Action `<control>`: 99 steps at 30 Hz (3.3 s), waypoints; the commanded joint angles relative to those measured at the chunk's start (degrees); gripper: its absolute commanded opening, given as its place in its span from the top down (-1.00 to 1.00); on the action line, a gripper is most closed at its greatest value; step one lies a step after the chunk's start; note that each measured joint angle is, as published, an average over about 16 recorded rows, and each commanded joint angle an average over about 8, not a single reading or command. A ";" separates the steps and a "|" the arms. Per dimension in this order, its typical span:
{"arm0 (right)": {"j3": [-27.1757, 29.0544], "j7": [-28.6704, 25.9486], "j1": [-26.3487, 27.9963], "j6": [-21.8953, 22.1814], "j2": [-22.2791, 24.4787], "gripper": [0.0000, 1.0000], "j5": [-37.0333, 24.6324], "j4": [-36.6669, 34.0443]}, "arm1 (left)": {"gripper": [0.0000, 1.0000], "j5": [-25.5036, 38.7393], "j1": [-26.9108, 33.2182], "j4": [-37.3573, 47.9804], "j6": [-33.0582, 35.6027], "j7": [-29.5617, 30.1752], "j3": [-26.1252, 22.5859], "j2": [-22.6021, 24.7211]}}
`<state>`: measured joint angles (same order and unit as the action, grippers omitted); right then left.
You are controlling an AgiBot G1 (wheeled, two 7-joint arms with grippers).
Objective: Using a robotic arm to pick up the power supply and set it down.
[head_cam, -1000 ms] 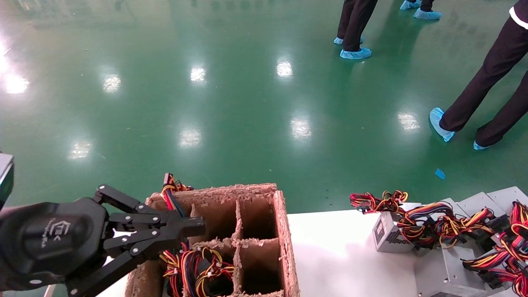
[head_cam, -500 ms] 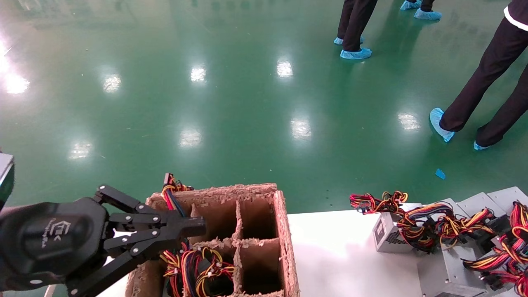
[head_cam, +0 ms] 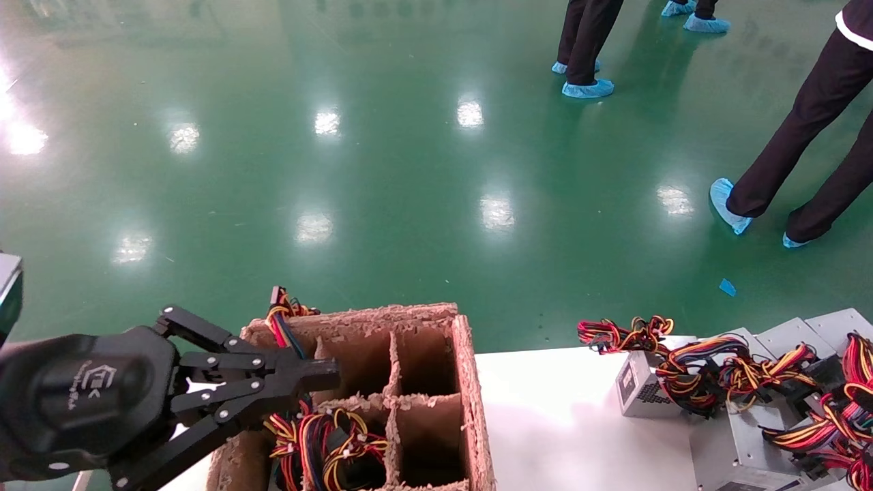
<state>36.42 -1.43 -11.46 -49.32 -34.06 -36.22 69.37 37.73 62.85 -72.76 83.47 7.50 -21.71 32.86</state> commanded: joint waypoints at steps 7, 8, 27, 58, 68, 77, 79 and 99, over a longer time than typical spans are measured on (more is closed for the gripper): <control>0.59 -0.03 -0.17 0.12 -0.21 -1.00 0.33 0.69 | 1.00 0.00 0.00 0.00 0.00 0.00 0.00 0.00; 0.76 0.02 -0.16 0.14 -0.21 -1.00 0.40 0.86 | 1.00 0.00 0.00 0.00 0.00 0.00 0.00 0.00; 5.38 8.70 3.61 -3.88 -1.30 -1.00 0.75 6.77 | 1.00 -0.01 0.00 0.00 -0.01 -0.01 -0.01 -0.01; -24.40 -0.60 39.44 -20.58 -1.21 -1.00 -2.56 5.53 | -1.00 -0.02 0.01 0.00 -0.01 -0.01 -0.03 -0.01; -34.37 -3.70 51.38 -26.19 -1.12 -1.00 -3.65 5.07 | -1.00 -0.02 0.01 0.00 -0.01 -0.02 -0.03 -0.01; -43.36 -6.50 62.15 -31.26 -1.04 -1.00 -4.64 4.64 | -1.00 -0.03 0.01 0.00 -0.01 -0.02 -0.04 -0.01; -45.37 -7.12 64.56 -32.39 -1.02 -1.00 -4.86 4.55 | -1.00 -0.03 0.01 0.00 -0.02 -0.02 -0.04 -0.01; -53.70 -9.59 74.55 -37.10 -0.95 -1.00 -5.88 4.12 | -1.00 -0.04 0.00 0.02 -0.03 -0.02 -0.04 -0.02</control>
<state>-17.33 -11.02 63.17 -86.45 -35.01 -42.09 73.49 37.69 62.85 -72.74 83.44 7.47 -21.75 32.84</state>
